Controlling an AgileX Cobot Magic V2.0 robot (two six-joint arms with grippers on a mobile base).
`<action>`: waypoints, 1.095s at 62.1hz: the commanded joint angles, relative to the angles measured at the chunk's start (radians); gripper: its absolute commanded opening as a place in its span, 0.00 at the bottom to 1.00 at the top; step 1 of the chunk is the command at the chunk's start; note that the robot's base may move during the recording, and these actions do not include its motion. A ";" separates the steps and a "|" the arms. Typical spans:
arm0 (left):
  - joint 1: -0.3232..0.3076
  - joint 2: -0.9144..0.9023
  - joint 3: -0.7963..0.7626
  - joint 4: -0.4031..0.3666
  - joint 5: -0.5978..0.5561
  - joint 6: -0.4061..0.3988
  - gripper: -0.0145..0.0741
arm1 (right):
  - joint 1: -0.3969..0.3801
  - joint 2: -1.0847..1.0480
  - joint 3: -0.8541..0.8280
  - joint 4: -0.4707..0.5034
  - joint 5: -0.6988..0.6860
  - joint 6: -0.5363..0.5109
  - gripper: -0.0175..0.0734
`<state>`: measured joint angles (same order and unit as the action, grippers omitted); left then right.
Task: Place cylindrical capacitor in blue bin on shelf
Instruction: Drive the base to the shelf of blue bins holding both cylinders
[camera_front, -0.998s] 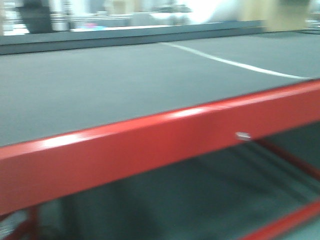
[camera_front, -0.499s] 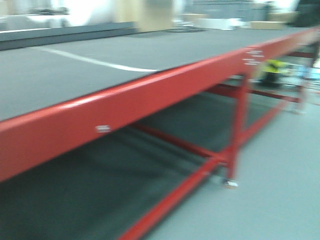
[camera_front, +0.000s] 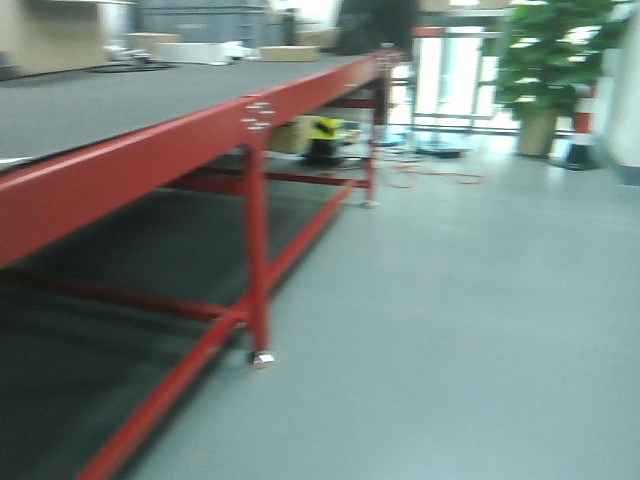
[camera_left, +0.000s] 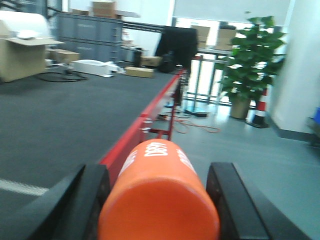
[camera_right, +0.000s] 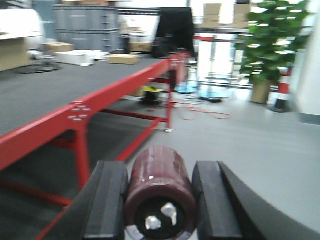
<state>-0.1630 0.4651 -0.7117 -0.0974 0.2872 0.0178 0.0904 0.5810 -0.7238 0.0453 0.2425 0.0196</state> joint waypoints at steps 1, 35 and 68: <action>-0.006 -0.006 0.001 -0.003 -0.024 0.004 0.04 | 0.001 -0.006 0.004 -0.009 -0.025 -0.005 0.01; -0.006 -0.006 0.001 -0.003 -0.024 0.004 0.04 | 0.001 -0.006 0.004 -0.009 -0.025 -0.005 0.01; -0.006 -0.006 0.001 -0.003 -0.024 0.004 0.04 | 0.001 -0.006 0.004 -0.009 -0.025 -0.005 0.01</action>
<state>-0.1630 0.4651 -0.7117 -0.0974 0.2872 0.0178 0.0904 0.5810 -0.7238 0.0453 0.2425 0.0196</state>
